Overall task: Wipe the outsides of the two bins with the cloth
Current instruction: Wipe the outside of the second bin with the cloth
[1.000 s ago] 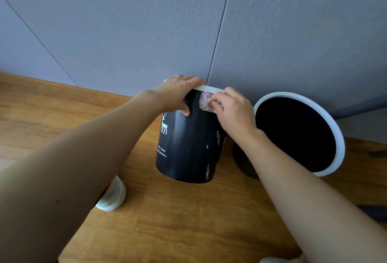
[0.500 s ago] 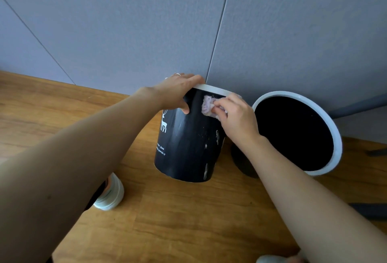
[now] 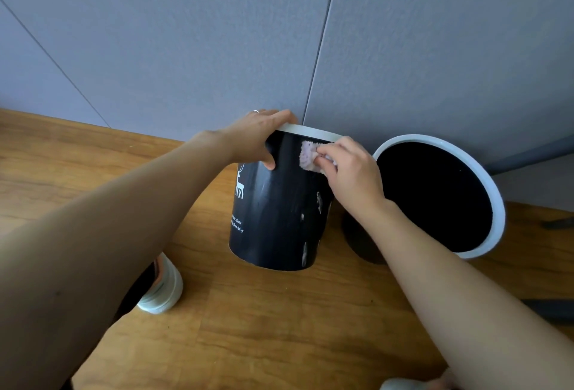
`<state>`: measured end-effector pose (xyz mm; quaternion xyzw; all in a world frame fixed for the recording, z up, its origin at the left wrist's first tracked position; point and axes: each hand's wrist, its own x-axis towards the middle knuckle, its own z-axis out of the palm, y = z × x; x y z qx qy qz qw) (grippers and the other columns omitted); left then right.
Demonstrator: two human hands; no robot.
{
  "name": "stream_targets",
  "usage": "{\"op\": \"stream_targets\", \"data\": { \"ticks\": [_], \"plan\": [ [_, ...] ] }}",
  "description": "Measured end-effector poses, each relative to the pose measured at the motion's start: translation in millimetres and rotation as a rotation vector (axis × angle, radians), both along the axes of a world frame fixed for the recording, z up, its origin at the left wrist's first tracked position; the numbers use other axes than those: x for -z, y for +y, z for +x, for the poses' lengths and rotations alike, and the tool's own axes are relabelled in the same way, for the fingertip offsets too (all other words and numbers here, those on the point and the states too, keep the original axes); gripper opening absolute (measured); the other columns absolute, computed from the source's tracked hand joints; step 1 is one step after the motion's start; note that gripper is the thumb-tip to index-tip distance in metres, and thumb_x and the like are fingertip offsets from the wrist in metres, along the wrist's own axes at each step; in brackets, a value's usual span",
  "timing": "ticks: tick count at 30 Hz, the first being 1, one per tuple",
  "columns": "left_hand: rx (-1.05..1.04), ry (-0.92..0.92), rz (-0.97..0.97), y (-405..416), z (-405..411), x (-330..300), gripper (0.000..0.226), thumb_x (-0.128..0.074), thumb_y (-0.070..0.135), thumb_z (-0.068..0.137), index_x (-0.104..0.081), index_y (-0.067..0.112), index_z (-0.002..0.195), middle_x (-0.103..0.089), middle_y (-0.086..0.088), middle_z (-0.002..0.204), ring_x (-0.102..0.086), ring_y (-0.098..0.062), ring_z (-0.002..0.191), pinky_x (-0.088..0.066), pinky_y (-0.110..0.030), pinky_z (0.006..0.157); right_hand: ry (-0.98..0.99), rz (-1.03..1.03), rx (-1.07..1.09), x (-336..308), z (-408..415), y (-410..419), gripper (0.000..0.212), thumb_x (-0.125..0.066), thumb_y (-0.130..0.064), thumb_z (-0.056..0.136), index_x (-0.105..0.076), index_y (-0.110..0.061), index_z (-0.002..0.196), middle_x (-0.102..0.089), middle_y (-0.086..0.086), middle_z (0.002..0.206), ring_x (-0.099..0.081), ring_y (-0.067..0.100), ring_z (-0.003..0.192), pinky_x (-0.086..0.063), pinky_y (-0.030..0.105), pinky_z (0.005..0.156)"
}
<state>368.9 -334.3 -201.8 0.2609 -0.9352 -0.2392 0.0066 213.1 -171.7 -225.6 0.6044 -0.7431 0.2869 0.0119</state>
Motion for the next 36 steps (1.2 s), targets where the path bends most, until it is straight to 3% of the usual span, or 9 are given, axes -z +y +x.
{"op": "stream_targets", "data": {
  "ticks": [6,9,12,18,23,27,30,33,36],
  "plan": [
    [-0.006,0.002,-0.007,2,-1,0,0.081,-0.087,0.012,0.060,-0.044,0.020,0.128,-0.054,-0.005,0.119,-0.046,-0.026,0.110,-0.025,-0.023,0.075,0.033,0.053,-0.149,25,13,29,0.011,-0.065,-0.015,0.089,-0.071,-0.009,0.096,-0.057,0.007,0.087,-0.056,0.023,0.080,-0.050,0.040,0.064],
    [0.002,0.000,-0.024,0,0,2,0.080,-0.087,0.013,0.061,-0.043,0.019,0.128,-0.054,-0.005,0.120,-0.046,-0.026,0.110,-0.021,-0.020,0.072,0.063,0.170,-0.294,50,32,69,0.008,-0.065,-0.014,0.089,-0.070,-0.011,0.094,-0.058,0.002,0.088,-0.056,0.016,0.079,-0.055,0.033,0.065],
    [0.000,-0.007,-0.036,-1,2,4,0.080,-0.087,0.015,0.062,-0.042,0.021,0.128,-0.053,-0.003,0.120,-0.045,-0.027,0.110,-0.027,-0.024,0.081,0.061,0.199,-0.377,58,36,79,0.007,-0.066,-0.013,0.090,-0.071,-0.009,0.091,-0.060,0.003,0.085,-0.058,0.016,0.076,-0.055,0.031,0.062],
    [-0.001,-0.013,-0.046,-1,1,7,0.081,-0.088,0.017,0.062,-0.041,0.026,0.128,-0.052,-0.001,0.121,-0.045,-0.026,0.111,-0.037,-0.035,0.089,-0.036,0.071,-0.131,40,22,46,0.013,-0.062,-0.013,0.091,-0.070,-0.005,0.098,-0.059,0.006,0.090,-0.057,0.021,0.082,-0.054,0.038,0.067],
    [-0.001,-0.017,-0.048,-2,2,7,0.081,-0.087,0.018,0.061,-0.041,0.026,0.127,-0.053,-0.001,0.117,-0.045,-0.026,0.109,-0.039,-0.038,0.091,-0.027,0.128,-0.224,61,41,70,0.008,-0.063,-0.014,0.091,-0.068,-0.012,0.097,-0.057,0.000,0.091,-0.054,0.012,0.081,-0.053,0.026,0.070],
    [0.001,-0.019,-0.051,-2,2,7,0.081,-0.087,0.018,0.062,-0.041,0.026,0.127,-0.053,-0.002,0.118,-0.045,-0.026,0.110,-0.038,-0.037,0.092,0.033,0.210,-0.363,73,51,88,0.008,-0.063,-0.015,0.091,-0.069,-0.012,0.089,-0.058,0.000,0.085,-0.056,0.012,0.076,-0.055,0.028,0.058],
    [-0.002,-0.010,-0.052,-2,2,7,0.082,-0.087,0.017,0.062,-0.041,0.024,0.129,-0.053,-0.004,0.119,-0.045,-0.027,0.110,-0.034,-0.032,0.088,0.047,0.099,-0.275,63,44,64,0.007,-0.065,-0.012,0.087,-0.069,-0.010,0.093,-0.060,0.002,0.088,-0.057,0.015,0.079,-0.055,0.025,0.069],
    [0.002,-0.011,-0.058,-1,1,6,0.081,-0.087,0.017,0.063,-0.041,0.023,0.129,-0.053,-0.004,0.120,-0.045,-0.028,0.110,-0.032,-0.030,0.086,-0.065,0.035,-0.109,48,37,37,0.014,-0.064,-0.012,0.090,-0.070,-0.007,0.101,-0.059,0.003,0.092,-0.056,0.015,0.082,-0.050,0.024,0.069],
    [-0.001,-0.018,-0.053,-2,2,6,0.081,-0.087,0.017,0.063,-0.041,0.023,0.130,-0.052,-0.004,0.121,-0.045,-0.028,0.111,-0.034,-0.034,0.089,-0.061,0.044,-0.144,52,40,42,0.013,-0.062,-0.013,0.091,-0.069,-0.007,0.100,-0.058,0.004,0.092,-0.056,0.015,0.083,-0.050,0.025,0.070]
  ]
}}
